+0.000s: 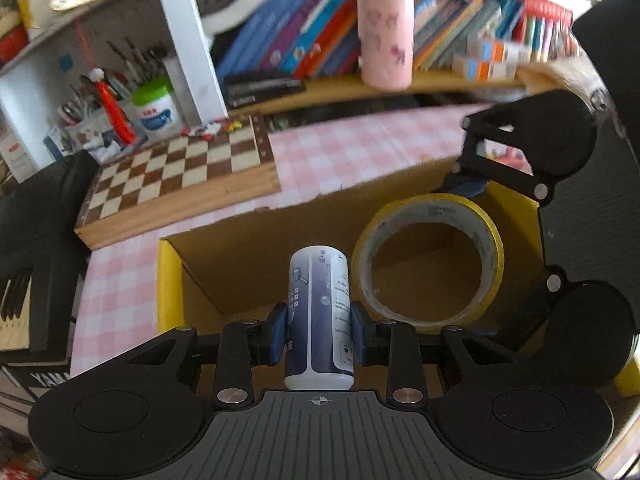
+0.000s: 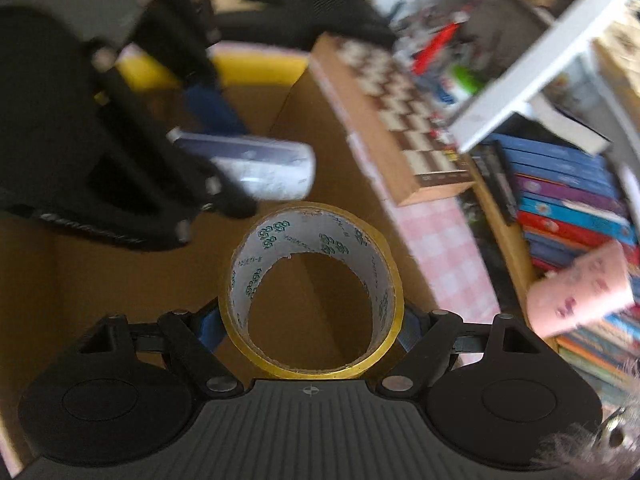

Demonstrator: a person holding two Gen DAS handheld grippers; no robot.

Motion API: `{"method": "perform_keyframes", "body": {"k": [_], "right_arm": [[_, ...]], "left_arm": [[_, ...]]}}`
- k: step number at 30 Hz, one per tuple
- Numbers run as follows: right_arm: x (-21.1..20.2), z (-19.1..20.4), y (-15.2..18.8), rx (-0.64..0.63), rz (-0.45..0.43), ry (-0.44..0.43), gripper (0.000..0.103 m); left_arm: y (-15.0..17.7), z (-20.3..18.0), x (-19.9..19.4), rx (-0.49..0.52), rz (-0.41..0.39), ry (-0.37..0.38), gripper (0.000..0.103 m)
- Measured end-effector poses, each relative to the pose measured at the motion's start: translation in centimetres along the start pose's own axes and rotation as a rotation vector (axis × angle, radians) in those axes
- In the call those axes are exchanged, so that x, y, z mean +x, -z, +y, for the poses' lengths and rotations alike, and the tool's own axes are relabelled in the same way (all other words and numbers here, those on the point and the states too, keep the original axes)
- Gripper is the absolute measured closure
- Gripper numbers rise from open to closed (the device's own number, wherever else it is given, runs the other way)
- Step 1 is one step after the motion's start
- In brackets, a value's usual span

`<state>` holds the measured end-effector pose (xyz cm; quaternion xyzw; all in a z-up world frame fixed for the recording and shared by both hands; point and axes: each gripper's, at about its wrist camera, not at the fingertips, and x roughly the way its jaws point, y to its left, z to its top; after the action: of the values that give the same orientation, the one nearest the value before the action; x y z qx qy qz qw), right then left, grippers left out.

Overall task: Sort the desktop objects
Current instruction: 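Lower both tools into the yellow box and open them to release the items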

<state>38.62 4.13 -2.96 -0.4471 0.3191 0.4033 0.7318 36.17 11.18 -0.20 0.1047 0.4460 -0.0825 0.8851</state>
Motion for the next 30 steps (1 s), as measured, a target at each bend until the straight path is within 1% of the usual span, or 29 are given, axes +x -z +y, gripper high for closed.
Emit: {"method": "perform_keyframes", "body": {"k": [3, 8, 11, 13, 15, 18, 20, 22, 24, 27, 30], "right_arm": [[1.5, 0.2, -0.3, -0.067, 0.035, -0.03, 0.023], [3.1, -0.1, -0.4, -0.09, 0.07, -0.076, 0.023], [3.2, -0.3, -0.5, -0.086, 0.07, -0.103, 0.023], [3.3, -0.4, -0.6, -0.088, 0.08, -0.104, 0.023], [3.4, -0.4, -0.7, -0.084, 0.085, -0.118, 0.023], [3.4, -0.2, -0.7, -0.092, 0.092, -0.115, 0.023], [3.4, -0.3, -0.7, -0.087, 0.093, -0.115, 0.023], [3.6, -0.4, -0.8, -0.078, 0.097, -0.109, 0.023], [3.5, -0.5, -0.8, -0.068, 0.093, -0.112, 0.022], [3.1, -0.9, -0.7, -0.033, 0.067, -0.105, 0.021], [2.1, -1.2, -0.7, 0.009, 0.03, -0.1, 0.021]], "left_arm": [[-0.2, -0.2, 1.3, 0.038, 0.061, -0.013, 0.072], [0.0, 0.1, 2.8, 0.037, 0.124, -0.012, 0.072], [-0.2, 0.3, 2.8, 0.041, 0.122, -0.008, 0.072], [-0.3, 0.4, 3.4, 0.047, 0.146, -0.017, 0.072], [-0.3, 0.6, 3.7, 0.036, 0.171, 0.004, 0.072], [-0.4, 0.5, 3.5, 0.045, 0.154, 0.003, 0.071], [-0.5, 0.5, 3.4, 0.048, 0.145, 0.0, 0.067], [-0.6, 0.6, 3.1, 0.038, 0.131, 0.011, 0.055], [-0.6, 0.4, 2.6, 0.043, 0.113, 0.017, 0.049], [-0.6, -0.2, 1.5, 0.078, 0.069, -0.006, 0.038], [-0.5, -0.5, 0.3, 0.097, 0.031, -0.009, 0.035]]}}
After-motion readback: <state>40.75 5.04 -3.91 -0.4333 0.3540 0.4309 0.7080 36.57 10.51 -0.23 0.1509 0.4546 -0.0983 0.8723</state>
